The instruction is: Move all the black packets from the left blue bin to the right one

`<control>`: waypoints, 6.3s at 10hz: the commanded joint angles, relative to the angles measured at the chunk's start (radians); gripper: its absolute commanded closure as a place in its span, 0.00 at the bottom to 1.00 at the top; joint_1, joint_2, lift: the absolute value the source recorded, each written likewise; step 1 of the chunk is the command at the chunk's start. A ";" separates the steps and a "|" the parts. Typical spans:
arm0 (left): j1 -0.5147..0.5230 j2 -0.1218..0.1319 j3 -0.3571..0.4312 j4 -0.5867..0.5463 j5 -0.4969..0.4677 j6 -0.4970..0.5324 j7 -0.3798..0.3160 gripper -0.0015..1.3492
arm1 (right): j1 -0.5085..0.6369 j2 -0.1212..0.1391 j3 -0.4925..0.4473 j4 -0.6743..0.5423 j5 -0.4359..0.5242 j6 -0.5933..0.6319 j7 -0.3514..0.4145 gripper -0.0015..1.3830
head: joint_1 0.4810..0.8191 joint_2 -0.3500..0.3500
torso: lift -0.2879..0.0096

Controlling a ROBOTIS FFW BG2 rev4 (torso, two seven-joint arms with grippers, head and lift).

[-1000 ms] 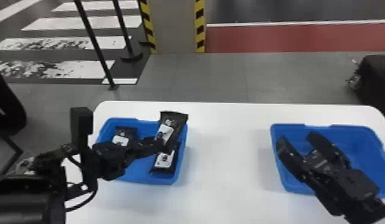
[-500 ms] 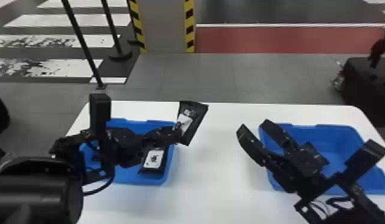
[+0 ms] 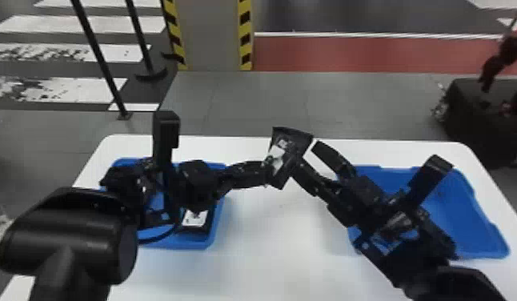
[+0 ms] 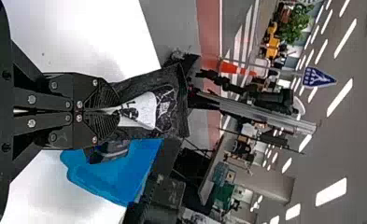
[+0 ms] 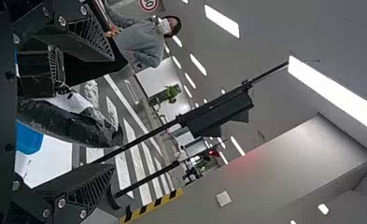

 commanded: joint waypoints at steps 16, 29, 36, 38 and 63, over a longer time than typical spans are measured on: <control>0.202 -0.025 0.173 -0.030 0.085 -0.221 0.044 0.12 | -0.042 -0.031 -0.241 0.179 0.059 -0.081 -0.075 0.93 | 0.63 0.41 | 0.60; 0.379 -0.057 0.604 -0.236 -0.133 -0.213 0.266 0.13 | 0.228 -0.040 -0.254 -0.140 -0.045 -0.076 -0.146 0.29 | 0.63 0.80 | 0.60; 0.052 0.043 0.417 0.164 -0.268 -0.049 0.297 0.13 | 0.228 -0.031 -0.251 -0.130 -0.045 -0.061 -0.127 0.29 | 0.63 0.82 | 0.60; -0.031 0.066 0.331 0.274 -0.290 -0.017 0.297 0.13 | 0.228 -0.031 -0.251 -0.130 -0.045 -0.057 -0.126 0.29 | 0.63 0.81 | 0.60; 0.015 0.030 0.240 0.068 -0.363 0.057 0.215 0.90 | 0.240 -0.028 -0.227 -0.159 -0.077 -0.007 -0.081 0.29 | 0.63 0.75 | 0.60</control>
